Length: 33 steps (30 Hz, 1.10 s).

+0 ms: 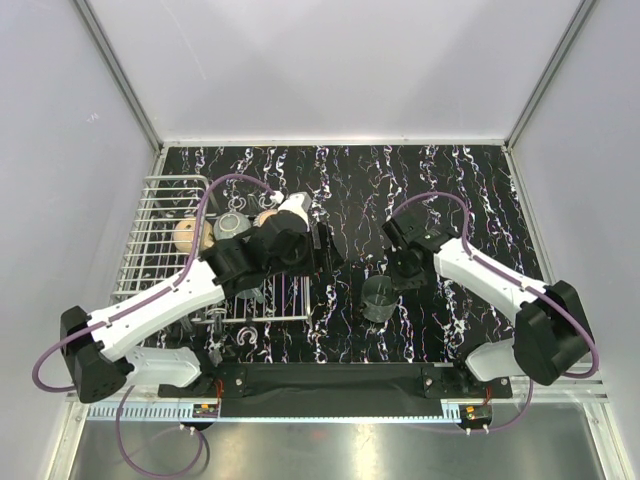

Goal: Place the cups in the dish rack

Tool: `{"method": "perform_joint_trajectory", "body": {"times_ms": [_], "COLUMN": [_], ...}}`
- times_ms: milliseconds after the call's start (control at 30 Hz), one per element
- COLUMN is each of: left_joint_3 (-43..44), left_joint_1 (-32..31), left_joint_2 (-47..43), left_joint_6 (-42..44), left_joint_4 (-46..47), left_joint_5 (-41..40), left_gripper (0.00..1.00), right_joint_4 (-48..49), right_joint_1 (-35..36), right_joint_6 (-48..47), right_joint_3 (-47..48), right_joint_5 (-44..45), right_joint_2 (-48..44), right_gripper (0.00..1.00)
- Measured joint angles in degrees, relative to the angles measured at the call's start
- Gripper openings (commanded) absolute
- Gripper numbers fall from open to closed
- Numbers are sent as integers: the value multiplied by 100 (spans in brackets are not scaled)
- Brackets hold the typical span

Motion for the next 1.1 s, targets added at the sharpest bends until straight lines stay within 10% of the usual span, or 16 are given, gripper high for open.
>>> {"method": "perform_joint_trajectory", "body": {"times_ms": [433,1100], "left_joint_3": [94,1261], "left_joint_1": [-116,-793], "left_joint_2": [1075,3316], "left_joint_6": [-13,-17], "left_joint_4": [461,256], "left_joint_5": [85,153], "left_gripper": [79,62], "right_joint_4": [-120,-1307], "right_joint_1": [103,-1169], "right_joint_6": [308,439], "right_joint_3": [31,1436], "right_joint_5": [291,1283], "right_joint_2": [-804,-1838], "right_gripper": [81,89]}}
